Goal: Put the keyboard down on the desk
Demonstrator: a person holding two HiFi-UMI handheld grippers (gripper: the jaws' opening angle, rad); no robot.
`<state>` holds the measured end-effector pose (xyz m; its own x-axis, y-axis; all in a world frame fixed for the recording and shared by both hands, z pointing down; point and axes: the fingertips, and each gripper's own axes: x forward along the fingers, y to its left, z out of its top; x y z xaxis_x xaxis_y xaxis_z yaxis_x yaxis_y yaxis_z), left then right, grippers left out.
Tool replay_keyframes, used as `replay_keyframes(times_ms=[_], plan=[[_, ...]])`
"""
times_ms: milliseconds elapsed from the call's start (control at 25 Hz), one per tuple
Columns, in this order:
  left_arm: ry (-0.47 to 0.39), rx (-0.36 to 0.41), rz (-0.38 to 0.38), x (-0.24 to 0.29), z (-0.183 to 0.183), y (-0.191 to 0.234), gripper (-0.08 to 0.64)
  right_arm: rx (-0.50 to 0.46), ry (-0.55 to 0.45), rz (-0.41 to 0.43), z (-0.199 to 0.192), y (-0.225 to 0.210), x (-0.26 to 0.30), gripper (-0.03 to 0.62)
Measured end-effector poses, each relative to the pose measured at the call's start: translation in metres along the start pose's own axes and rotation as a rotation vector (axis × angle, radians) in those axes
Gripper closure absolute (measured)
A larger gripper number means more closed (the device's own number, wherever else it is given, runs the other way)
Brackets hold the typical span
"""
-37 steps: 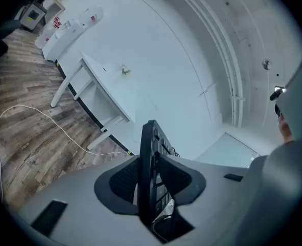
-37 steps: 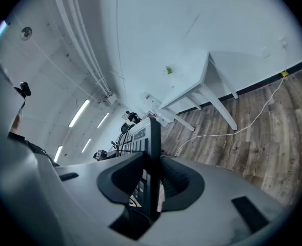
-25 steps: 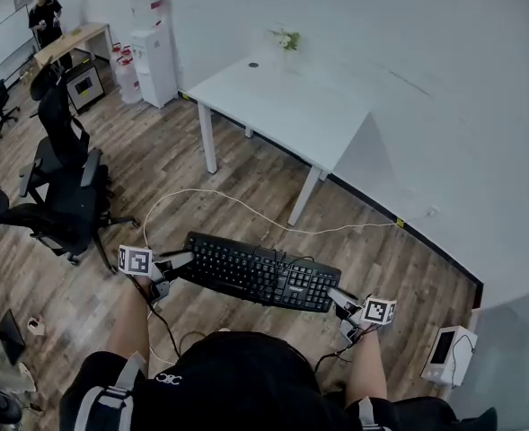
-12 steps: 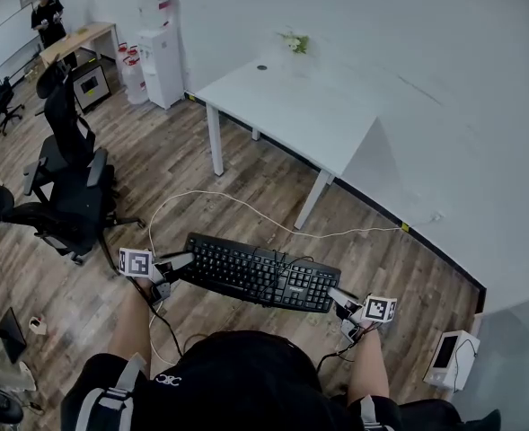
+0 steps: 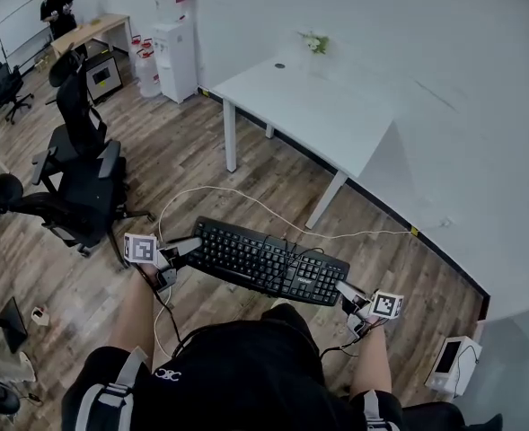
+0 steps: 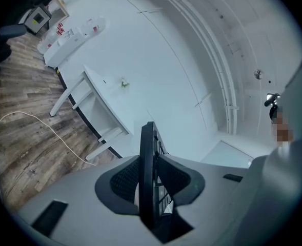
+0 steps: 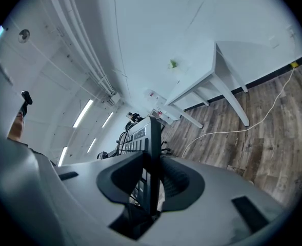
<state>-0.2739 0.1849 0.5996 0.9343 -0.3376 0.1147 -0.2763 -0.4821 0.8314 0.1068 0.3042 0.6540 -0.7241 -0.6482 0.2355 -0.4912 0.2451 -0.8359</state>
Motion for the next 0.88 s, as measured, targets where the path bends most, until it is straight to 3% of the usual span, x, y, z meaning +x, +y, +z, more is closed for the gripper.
replay_keyframes(times_ms=[280, 440, 640, 880], plan=[[0.043, 0.051, 0.028, 0.015, 0.016, 0.023, 0.442, 0.016, -0.010, 0.010, 0.024, -0.016, 0.020, 0.486], [0.050, 0.060, 0.081, 0.039, 0.051, 0.047, 0.442, 0.016, -0.008, 0.034, 0.059, -0.042, 0.047, 0.486], [0.051, 0.038, 0.030, 0.074, 0.091, 0.073, 0.442, 0.048, -0.003, 0.020, 0.102, -0.071, 0.077, 0.486], [0.056, 0.019, 0.075, 0.125, 0.150, 0.116, 0.442, 0.055, 0.009, 0.032, 0.173, -0.107, 0.116, 0.486]])
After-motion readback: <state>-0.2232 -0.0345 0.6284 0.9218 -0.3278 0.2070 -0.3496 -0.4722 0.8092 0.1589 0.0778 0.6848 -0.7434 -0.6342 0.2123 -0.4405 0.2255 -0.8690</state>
